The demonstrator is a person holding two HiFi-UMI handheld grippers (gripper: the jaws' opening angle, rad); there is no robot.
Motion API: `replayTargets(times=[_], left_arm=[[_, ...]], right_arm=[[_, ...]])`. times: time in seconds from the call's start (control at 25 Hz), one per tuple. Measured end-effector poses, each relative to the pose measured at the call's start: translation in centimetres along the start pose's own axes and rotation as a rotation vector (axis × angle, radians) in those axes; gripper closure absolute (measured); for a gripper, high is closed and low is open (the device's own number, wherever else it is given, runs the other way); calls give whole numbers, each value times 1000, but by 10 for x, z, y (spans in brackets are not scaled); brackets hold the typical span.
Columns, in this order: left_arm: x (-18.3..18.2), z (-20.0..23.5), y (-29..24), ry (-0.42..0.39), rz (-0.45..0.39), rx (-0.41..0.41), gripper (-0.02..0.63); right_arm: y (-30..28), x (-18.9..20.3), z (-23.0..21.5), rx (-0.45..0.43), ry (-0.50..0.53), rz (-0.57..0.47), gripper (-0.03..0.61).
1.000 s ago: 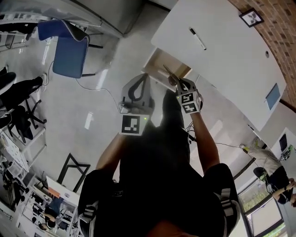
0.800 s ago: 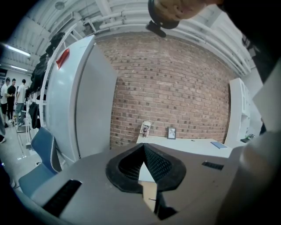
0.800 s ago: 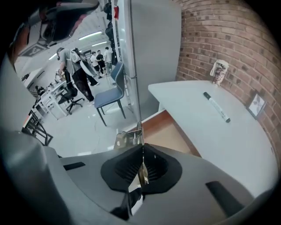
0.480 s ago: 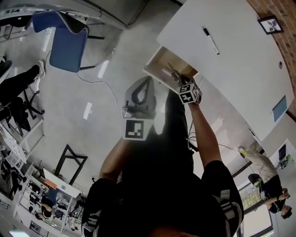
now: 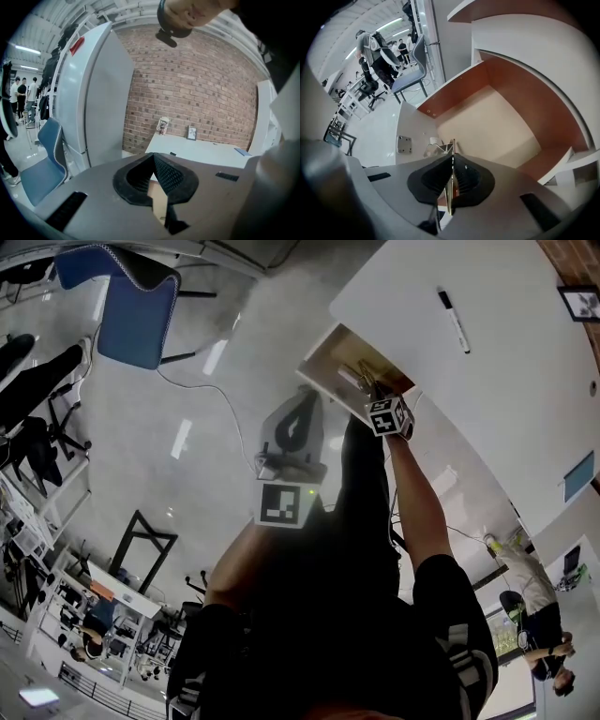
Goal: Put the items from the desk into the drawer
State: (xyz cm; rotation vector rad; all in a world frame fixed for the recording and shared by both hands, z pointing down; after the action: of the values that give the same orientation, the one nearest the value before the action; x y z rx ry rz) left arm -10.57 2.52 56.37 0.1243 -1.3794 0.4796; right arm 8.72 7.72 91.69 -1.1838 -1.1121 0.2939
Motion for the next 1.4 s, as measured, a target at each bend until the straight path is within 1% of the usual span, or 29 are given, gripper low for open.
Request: replayTargets(times=[0.24, 0.4, 0.48, 0.52, 0.56, 0.6, 0.76, 0.88, 1.08, 1.2, 1.32, 1.4], left_arm=[[5, -1, 0, 9, 9, -4, 618], [8, -2, 3, 2, 20, 0, 618], [7, -2, 4, 7, 14, -5, 617], [6, -2, 5, 12, 11, -7, 617], [5, -1, 6, 15, 8, -8, 618], [3, 0, 8, 16, 6, -8, 617], [-10, 0, 13, 20, -12, -2, 618], [-22, 3, 14, 9, -44, 5, 618], [-49, -1, 28, 8, -82, 13, 617], [-67, -2, 28, 5, -125, 32, 618], [-90, -13, 32, 0, -134, 45, 618], [-106, -22, 32, -13, -150, 63, 617]], right_arm=[[-11, 4, 7, -9, 0, 24, 574], [-11, 6, 10, -29, -21, 35, 572], [-8, 6, 12, -38, -6, 44, 563], [-6, 5, 13, -37, 6, 51, 545], [-3, 5, 14, -36, 14, 58, 514], [0, 5, 16, -36, 14, 61, 508], [17, 2, 20, -36, 0, 65, 506], [27, -9, 17, -21, 1, 51, 506], [72, -44, 22, -5, -3, -48, 513], [101, -84, 15, 7, 9, -155, 554], [144, -117, 11, 14, 38, -251, 568], [171, -139, 3, 37, 44, -331, 572]])
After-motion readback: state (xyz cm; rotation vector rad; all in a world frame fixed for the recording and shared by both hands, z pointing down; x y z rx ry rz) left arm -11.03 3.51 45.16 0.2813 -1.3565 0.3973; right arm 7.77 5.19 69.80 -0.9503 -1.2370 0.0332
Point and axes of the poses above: the fingertips, and each gripper's own axes: y backward along the fingers, z to its left, x out of its underside, the point moved 4 cm from there along y, backward along the fingers, and after that the axes turned 13 degrees about -z, right-handed, at the moved point
